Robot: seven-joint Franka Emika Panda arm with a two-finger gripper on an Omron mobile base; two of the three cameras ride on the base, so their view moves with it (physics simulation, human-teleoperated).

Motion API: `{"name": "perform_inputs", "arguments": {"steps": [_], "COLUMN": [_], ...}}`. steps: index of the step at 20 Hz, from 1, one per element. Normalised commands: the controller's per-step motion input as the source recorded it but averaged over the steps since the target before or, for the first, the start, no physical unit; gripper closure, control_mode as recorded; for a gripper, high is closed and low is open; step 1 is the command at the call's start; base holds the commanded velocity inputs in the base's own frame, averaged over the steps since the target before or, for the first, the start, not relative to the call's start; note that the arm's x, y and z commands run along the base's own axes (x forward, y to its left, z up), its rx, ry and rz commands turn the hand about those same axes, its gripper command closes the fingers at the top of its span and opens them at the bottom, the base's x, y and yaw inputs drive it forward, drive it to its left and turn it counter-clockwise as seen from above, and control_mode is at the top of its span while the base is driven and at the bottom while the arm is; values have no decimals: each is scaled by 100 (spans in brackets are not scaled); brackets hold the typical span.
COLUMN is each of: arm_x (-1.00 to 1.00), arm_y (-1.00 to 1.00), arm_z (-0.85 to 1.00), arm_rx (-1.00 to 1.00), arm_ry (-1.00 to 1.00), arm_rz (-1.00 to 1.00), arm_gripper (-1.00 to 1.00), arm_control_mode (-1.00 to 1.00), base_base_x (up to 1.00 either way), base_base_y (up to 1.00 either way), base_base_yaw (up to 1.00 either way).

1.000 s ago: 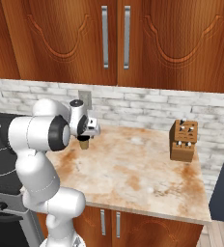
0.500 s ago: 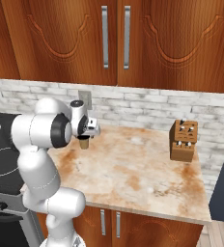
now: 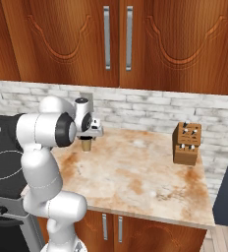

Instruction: Move the drinks to the dining counter.

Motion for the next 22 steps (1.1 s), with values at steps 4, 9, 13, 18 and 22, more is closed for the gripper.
{"name": "perform_inputs", "arguments": {"steps": [4,9,13,18,22], "arm_x": [-41,-22,-31,-47,-52], "arm_y": [-38,-39,-47,-43,-46], "arm_z": [-34,-17,-1,-9,3], "arm_rx": [0,0,2,4,5], "arm_ry": [3,0,-1,-3,-6], "arm_rz": [0,0,0,0,0], "arm_gripper": [100,100,100,100,100], "arm_control_mode": [-100,-100,-100,-100,-100], "base_base_x": [0,0,0,0,0], "base_base_y": [0,0,0,0,0], "base_base_yaw": [0,0,0,0,0]}}
